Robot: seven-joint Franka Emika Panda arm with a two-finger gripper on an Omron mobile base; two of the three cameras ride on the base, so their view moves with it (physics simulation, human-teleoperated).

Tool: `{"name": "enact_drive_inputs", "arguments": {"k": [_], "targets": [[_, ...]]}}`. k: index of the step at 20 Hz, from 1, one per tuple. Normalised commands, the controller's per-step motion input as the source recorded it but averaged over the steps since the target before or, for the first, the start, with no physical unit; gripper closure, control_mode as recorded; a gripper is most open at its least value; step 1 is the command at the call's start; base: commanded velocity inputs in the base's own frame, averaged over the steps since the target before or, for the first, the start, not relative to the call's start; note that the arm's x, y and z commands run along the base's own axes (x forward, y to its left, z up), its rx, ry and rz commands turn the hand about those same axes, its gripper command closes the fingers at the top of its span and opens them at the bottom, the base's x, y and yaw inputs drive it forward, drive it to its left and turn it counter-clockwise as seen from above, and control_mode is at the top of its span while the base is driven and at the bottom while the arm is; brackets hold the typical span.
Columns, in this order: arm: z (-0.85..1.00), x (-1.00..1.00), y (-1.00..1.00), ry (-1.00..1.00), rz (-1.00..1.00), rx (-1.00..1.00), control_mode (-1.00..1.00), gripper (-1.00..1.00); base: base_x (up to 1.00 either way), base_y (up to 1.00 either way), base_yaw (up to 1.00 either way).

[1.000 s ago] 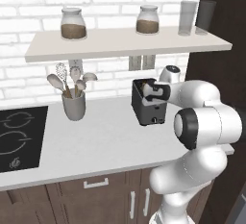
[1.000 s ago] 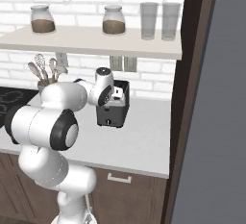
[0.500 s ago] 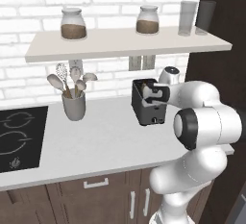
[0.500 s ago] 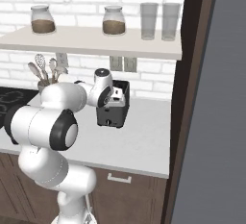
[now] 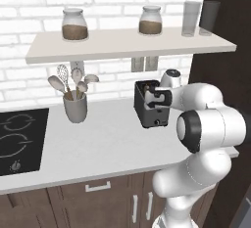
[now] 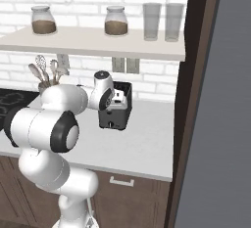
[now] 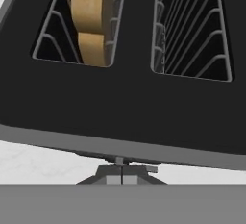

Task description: Start the toaster. Once the lever pops up, take the bread to the plate on the dining counter.

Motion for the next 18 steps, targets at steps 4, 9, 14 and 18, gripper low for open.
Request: {"name": "enact_drive_inputs", "arguments": {"k": [4, 9, 14, 18], "targets": [[-1.0, -0.45, 0.2, 0.0, -0.09, 0.02, -1.0, 1.0, 0.0, 0.0, 0.0], [-1.0, -0.42, 0.16, 0.0, -0.12, 0.07, -1.0, 1.0, 0.0, 0.0, 0.0], [-1.0, -0.08, 0.18, -0.02, -0.11, 0.1, -1.0, 1.0, 0.0, 0.0, 0.0], [-1.0, -0.16, 0.19, 0.0, -0.11, 0.06, -1.0, 1.0, 0.0, 0.0, 0.0]]}}
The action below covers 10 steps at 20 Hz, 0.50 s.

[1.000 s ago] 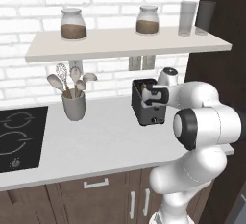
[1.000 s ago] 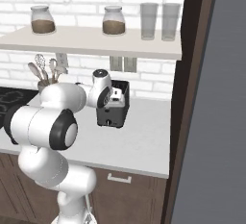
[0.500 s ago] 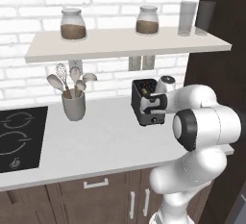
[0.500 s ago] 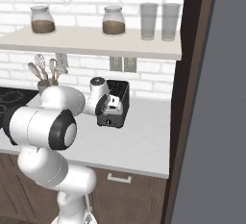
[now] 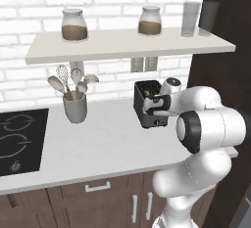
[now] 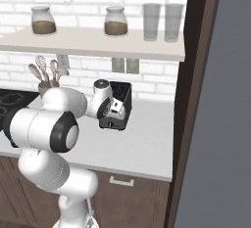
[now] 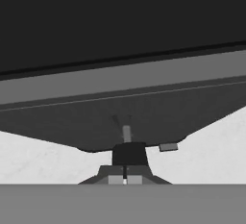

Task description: Start the toaster. Once the lever pops up, take the bread to the plate on the dining counter.

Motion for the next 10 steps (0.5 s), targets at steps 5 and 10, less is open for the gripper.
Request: {"name": "enact_drive_inputs", "arguments": {"k": [5, 10], "targets": [[-1.0, -0.31, 0.24, 0.0, -0.14, 0.02, -1.0, 1.0, 0.0, 0.0, 0.0], [-1.0, -0.34, 0.24, 0.0, -0.13, 0.0, -1.0, 1.0, 0.0, 0.0, 0.0]]}}
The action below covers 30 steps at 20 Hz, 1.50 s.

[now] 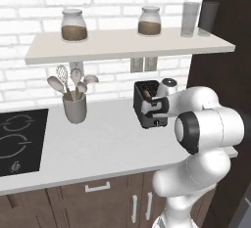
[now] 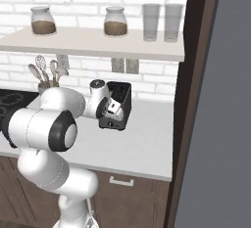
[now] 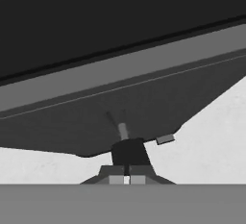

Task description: Start the toaster. Once the lever pops up, take the bread to the plate on the dining counter.

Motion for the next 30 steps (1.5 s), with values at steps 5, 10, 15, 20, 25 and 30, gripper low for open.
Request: {"name": "enact_drive_inputs", "arguments": {"k": [5, 10, 15, 20, 25, 30], "targets": [[0.02, -0.46, 0.07, -0.07, -0.04, 0.01, -1.0, 1.0, 0.0, 0.0, 0.0], [0.81, -0.56, 0.0, -0.05, 0.0, 0.0, -1.0, 1.0, 0.0, 0.0, 0.0], [0.95, -0.16, 0.04, 0.0, 0.0, -0.04, -1.0, 1.0, 0.0, 0.0, 0.0], [0.57, -0.03, 0.21, -0.09, 0.12, -0.15, -1.0, 1.0, 0.0, 0.0, 0.0], [0.24, 0.0, 0.25, -0.1, 0.12, -0.17, -1.0, 1.0, 0.0, 0.0, 0.0], [0.03, 0.25, 0.04, 0.01, 0.07, -0.05, -1.0, 1.0, 0.0, 0.0, 0.0]]}}
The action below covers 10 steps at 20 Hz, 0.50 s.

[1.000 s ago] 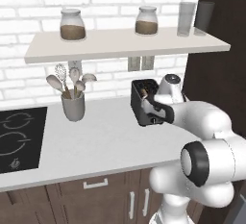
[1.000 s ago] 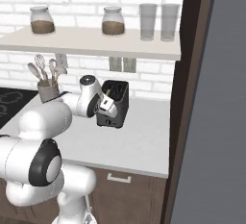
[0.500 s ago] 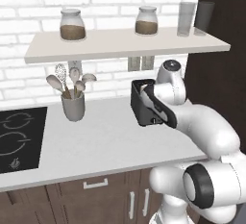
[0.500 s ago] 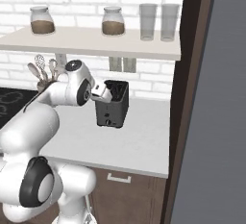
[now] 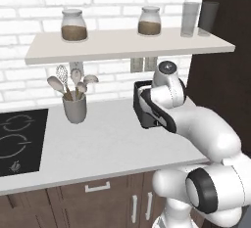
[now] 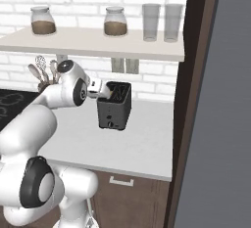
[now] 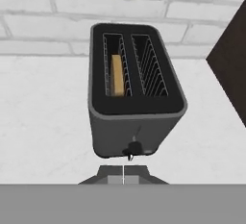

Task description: Start the toaster. Once the lever pops up, take the bread to the plate on the dining counter.

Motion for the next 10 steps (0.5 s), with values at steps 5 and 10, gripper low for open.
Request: {"name": "enact_drive_inputs", "arguments": {"k": [5, 10], "targets": [[-0.06, 0.26, 0.0, 0.0, 0.09, -0.07, -1.0, 1.0, 0.0, 0.0, 0.0], [-0.28, 0.24, 0.0, -0.04, 0.03, -0.1, -1.0, -1.0, 0.0, 0.0, 0.0]]}}
